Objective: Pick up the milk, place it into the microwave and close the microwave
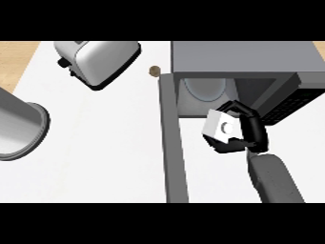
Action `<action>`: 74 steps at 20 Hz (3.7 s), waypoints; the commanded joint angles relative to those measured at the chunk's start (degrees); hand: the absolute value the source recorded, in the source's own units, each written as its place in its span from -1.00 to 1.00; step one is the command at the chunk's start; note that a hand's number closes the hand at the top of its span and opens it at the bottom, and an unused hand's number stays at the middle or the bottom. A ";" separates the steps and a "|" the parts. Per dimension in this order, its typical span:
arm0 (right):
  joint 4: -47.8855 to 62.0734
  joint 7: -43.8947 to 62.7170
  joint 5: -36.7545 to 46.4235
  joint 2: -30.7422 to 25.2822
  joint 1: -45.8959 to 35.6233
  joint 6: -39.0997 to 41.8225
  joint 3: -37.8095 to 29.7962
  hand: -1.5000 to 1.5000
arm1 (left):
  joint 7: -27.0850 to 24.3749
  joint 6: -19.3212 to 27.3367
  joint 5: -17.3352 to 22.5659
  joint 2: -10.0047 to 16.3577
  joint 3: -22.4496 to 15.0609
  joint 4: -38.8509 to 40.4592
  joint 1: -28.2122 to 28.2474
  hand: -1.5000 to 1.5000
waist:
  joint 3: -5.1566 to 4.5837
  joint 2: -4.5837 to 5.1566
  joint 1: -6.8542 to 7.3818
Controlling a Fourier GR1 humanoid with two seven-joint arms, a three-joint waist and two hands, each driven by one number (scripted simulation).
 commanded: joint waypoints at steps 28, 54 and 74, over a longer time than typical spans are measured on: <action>42.11 7.44 14.05 -4.90 -40.93 -31.49 -8.68 1.00 | -2.05 -4.80 -4.47 -2.43 -2.02 5.20 -5.23 -1.00 | 0.13 2.47 5.37; 52.86 7.41 22.64 -11.97 -43.53 -44.26 -4.48 -1.00 | -2.19 -6.82 -9.67 0.56 -4.63 9.27 -9.60 -1.00 | 0.39 4.04 8.06; 50.14 -7.60 10.30 -6.17 -39.00 -20.94 -15.74 -1.00 | -2.98 -12.34 -12.58 -1.04 -13.53 12.47 -12.84 -1.00 | 0.27 2.33 4.02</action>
